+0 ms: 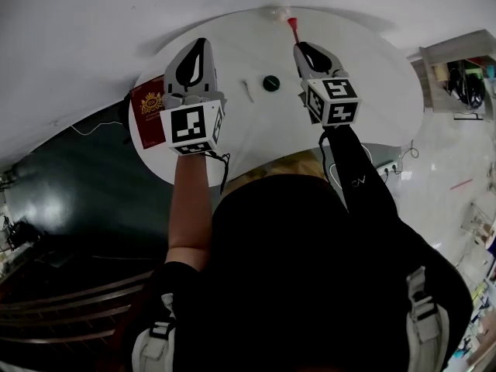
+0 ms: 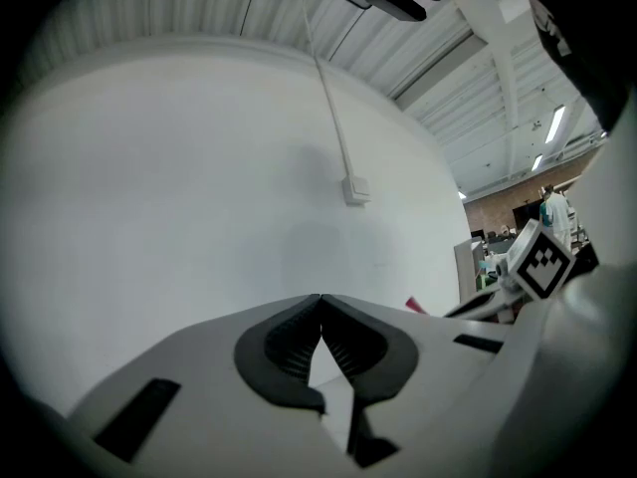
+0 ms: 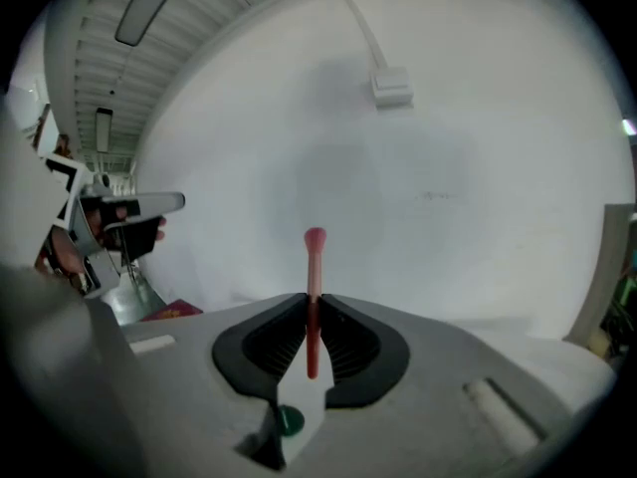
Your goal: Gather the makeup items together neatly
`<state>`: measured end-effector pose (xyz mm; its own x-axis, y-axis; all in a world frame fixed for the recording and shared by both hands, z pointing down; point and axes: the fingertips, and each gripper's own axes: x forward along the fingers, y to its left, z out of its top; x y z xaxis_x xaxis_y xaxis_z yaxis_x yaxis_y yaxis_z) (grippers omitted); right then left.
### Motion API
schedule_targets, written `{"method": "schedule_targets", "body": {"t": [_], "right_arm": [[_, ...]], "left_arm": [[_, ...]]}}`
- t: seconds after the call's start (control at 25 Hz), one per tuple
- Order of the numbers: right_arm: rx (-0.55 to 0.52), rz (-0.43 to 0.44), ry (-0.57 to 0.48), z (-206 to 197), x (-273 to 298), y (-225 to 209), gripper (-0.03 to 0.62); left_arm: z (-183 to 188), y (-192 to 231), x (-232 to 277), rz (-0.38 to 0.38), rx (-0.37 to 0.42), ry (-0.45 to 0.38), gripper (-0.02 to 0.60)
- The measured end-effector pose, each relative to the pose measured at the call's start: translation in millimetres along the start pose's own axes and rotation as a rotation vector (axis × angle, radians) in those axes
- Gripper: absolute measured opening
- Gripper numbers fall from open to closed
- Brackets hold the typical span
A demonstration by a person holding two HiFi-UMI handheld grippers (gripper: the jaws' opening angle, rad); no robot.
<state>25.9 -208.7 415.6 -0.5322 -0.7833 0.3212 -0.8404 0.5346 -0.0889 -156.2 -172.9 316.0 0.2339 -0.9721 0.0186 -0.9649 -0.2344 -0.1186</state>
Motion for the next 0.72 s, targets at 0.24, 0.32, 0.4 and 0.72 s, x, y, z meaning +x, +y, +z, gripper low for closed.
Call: {"method": "schedule_targets", "body": {"t": [0.24, 0.32, 0.4, 0.72], "right_arm": [[0.111, -0.026, 0.273, -107.2, 15.4, -16.7, 0.051], [0.143, -0.033, 0.342, -134.4, 20.4, -20.0, 0.051], [0.184, -0.05, 0.417, -161.6, 26.4, -24.2, 0.051], [0.27, -0.102, 0.588, -224.7, 27.4, -32.9, 0.051]], "left_arm": [[-5.1, -18.5, 1.9, -0.035, 0.001, 0.022, 0.009], [-7.8, -21.5, 3.4, -0.041, 0.0, 0.031, 0.009], [-10.5, -22.7, 4.4, -0.043, -0.002, 0.039, 0.009], [-23.1, -25.3, 3.9, -0.044, -0.005, 0.076, 0.009]]}}
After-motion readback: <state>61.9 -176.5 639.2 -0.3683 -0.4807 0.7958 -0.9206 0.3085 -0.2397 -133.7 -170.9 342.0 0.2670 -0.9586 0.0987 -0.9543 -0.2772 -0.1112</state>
